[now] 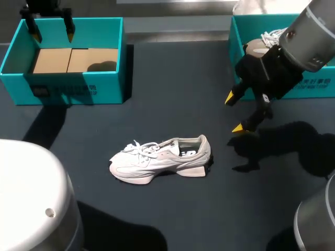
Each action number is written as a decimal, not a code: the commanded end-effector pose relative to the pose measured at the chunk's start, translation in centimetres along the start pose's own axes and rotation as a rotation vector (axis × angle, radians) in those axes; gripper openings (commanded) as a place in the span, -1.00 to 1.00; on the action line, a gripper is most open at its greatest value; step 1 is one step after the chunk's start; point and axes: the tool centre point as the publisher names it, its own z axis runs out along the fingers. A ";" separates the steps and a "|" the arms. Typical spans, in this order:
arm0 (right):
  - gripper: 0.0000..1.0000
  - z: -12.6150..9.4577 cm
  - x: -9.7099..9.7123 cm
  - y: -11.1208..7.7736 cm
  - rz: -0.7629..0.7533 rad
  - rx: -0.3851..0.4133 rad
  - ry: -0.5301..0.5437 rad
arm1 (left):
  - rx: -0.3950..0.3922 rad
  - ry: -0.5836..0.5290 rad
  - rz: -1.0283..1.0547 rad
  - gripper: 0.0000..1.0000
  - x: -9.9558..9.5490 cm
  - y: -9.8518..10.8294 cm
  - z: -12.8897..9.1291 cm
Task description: Take the shoe out of the shoebox, open the shoe tongue, remove and reinsert the insole, then place the shoe into the shoebox
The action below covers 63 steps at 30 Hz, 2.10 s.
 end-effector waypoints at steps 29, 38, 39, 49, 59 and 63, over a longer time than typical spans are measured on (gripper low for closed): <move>1.00 1.9 -3.2 -9.8 0.070 -0.248 -0.010 | 0.000 0.000 0.000 1.00 0.0 0.0 0.0; 1.00 1.9 -3.2 -9.8 0.070 -0.248 -0.010 | 0.000 0.000 0.000 1.00 0.0 0.0 0.0; 1.00 1.9 -3.2 -9.8 0.070 -0.248 -0.010 | 0.000 0.000 0.000 1.00 0.0 0.0 0.0; 1.00 1.9 -3.2 -9.8 0.070 -0.248 -0.010 | 0.000 0.000 0.000 1.00 0.0 0.0 0.0; 1.00 1.9 -3.2 -9.8 0.070 -0.248 -0.010 | 0.000 0.000 0.000 1.00 0.0 0.0 0.0; 1.00 1.9 -3.2 -9.8 0.070 -0.248 -0.010 | 0.000 0.000 0.000 1.00 0.0 0.0 0.0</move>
